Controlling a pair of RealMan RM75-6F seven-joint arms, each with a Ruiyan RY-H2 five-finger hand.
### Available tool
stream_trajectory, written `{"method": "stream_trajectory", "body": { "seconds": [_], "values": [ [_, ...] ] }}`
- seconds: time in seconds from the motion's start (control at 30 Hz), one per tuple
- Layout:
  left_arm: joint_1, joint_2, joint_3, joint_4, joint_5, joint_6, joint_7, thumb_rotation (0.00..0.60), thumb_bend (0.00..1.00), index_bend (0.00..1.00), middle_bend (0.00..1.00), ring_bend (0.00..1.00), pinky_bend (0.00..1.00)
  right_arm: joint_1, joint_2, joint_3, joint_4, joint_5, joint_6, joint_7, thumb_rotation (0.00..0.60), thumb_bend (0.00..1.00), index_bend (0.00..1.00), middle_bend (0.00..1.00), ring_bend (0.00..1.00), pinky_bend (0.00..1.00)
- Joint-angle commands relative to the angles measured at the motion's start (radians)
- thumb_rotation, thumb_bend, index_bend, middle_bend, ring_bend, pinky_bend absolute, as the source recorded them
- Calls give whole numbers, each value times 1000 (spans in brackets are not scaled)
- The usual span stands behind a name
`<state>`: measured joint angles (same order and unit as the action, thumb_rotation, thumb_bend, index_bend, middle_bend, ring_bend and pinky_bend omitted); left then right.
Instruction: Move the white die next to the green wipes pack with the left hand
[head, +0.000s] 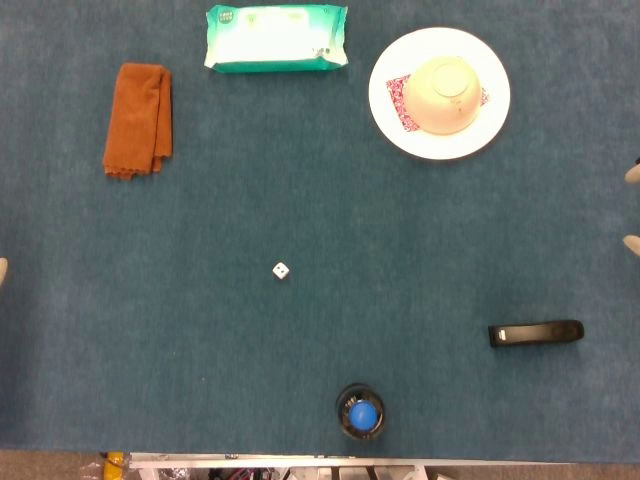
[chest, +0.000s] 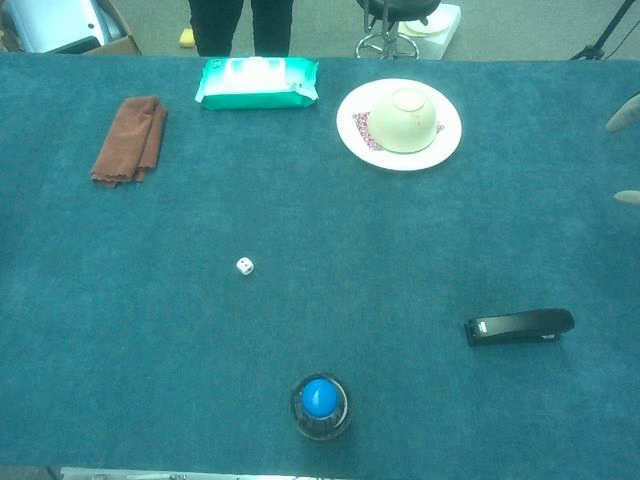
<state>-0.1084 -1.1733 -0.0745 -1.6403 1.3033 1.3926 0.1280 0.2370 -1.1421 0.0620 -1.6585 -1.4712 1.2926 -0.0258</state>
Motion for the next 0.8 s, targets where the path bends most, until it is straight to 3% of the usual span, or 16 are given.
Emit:
{"method": "stream_trajectory", "body": {
  "seconds": [0.03, 0.4, 0.8],
  "values": [
    [1, 1, 1, -1, 2, 1, 0, 600, 240, 312, 2, 0, 0, -1, 0, 0, -2, 2, 1, -2, 600, 0, 379, 318, 207, 187],
    [-10, -5, -2, -11, 10, -8, 4, 600, 240, 312, 2, 0, 0, 0, -1, 0, 8, 4, -1, 6, 600, 0, 378, 318, 207, 187],
    [-88, -58, 4, -17, 63, -103, -15, 600, 240, 346, 0, 0, 0, 24, -5, 14, 16, 7, -21, 20, 600, 0, 378, 318, 207, 187]
  ]
}}
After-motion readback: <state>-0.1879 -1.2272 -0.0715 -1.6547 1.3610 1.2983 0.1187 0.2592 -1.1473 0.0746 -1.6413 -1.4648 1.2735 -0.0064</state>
